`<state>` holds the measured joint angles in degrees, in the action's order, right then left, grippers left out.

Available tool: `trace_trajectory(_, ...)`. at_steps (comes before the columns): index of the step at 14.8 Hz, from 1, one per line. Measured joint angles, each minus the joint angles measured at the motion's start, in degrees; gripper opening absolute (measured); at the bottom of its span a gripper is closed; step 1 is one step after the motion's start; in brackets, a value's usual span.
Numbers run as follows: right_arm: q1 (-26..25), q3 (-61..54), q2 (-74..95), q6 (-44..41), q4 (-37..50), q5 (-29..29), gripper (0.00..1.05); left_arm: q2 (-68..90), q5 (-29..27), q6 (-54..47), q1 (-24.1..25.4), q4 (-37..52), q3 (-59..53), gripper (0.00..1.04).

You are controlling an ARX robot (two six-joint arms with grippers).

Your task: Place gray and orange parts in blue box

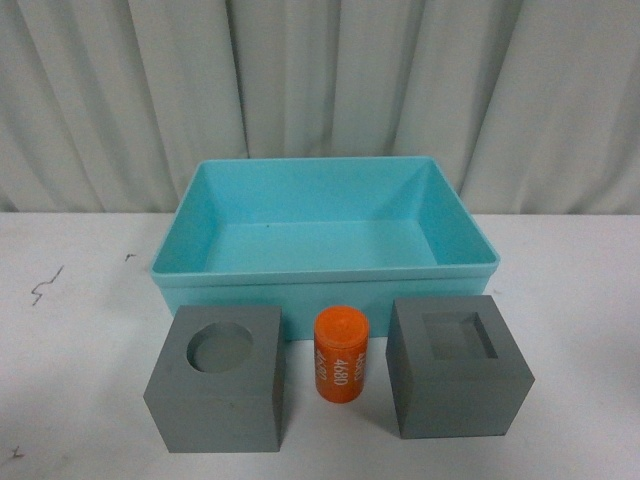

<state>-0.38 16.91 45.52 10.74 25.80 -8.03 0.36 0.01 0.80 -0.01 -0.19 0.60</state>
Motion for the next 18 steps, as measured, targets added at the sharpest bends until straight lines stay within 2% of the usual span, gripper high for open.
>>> trace_trajectory(1,0.87,4.87,9.49,1.40,-0.83,-0.52,0.98,0.00,0.00,0.00,0.00,0.00,0.00,0.98)
trace_trajectory(2,2.05,14.51,24.90,4.72,-6.21,-1.01,0.98,0.00,-0.02,0.00,0.00,0.00,0.00,0.98)
trace_trajectory(3,7.13,26.91,44.39,6.19,-15.10,-3.02,0.98,0.00,-0.02,0.00,0.00,0.00,0.00,0.98)
trace_trajectory(5,9.03,28.76,49.51,6.19,-17.84,-3.37,0.98,0.00,0.00,0.00,0.00,0.00,0.00,0.98)
trace_trajectory(11,10.05,30.34,53.00,6.12,-19.52,-3.50,0.98,0.00,0.00,0.00,0.00,0.00,0.00,0.98)
trace_trajectory(18,12.74,30.60,58.07,6.14,-18.80,-4.76,0.98,0.00,0.00,0.00,0.00,0.00,0.00,0.98)
